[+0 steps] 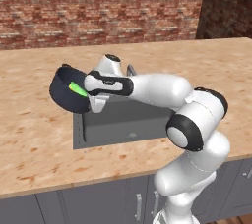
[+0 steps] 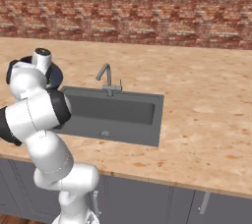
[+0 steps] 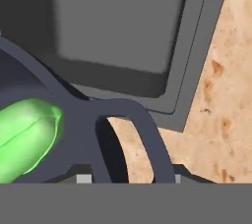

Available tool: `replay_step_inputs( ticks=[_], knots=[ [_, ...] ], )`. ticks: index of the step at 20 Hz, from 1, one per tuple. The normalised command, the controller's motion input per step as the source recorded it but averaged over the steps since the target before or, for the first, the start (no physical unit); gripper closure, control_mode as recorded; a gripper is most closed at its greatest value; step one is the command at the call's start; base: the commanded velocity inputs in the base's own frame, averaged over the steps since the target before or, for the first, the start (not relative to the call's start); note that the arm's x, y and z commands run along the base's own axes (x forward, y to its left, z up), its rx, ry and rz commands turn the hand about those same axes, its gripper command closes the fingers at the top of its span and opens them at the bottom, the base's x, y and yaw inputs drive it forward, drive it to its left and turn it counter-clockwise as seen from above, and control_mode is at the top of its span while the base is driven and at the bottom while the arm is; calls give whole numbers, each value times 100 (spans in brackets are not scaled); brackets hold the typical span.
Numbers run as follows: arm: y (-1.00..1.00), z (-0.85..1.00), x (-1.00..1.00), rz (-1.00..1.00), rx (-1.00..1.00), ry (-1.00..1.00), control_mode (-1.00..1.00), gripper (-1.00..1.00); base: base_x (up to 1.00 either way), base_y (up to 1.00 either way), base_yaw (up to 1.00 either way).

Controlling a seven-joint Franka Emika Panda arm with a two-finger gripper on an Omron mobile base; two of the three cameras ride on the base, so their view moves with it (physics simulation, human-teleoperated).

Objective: Dump the corn from the pot into the sink. Then turn on the water and wash the corn. Then turn off the water and put the corn back in the pot.

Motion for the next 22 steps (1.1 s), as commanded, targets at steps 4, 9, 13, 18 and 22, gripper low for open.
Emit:
replay_step_inputs(
  ticks=[4,9,13,18,22],
  knots=[
    [6,39,54,-33,49,3,-100,100,0,0,0],
    [0,10,35,-33,46,11,-100,100,0,0,0],
    [0,0,23,-31,42,14,-100,100,0,0,0],
    [0,0,22,-27,43,6,-100,100,0,0,0],
    [0,11,37,-19,43,1,-100,100,0,0,0]
  ],
)
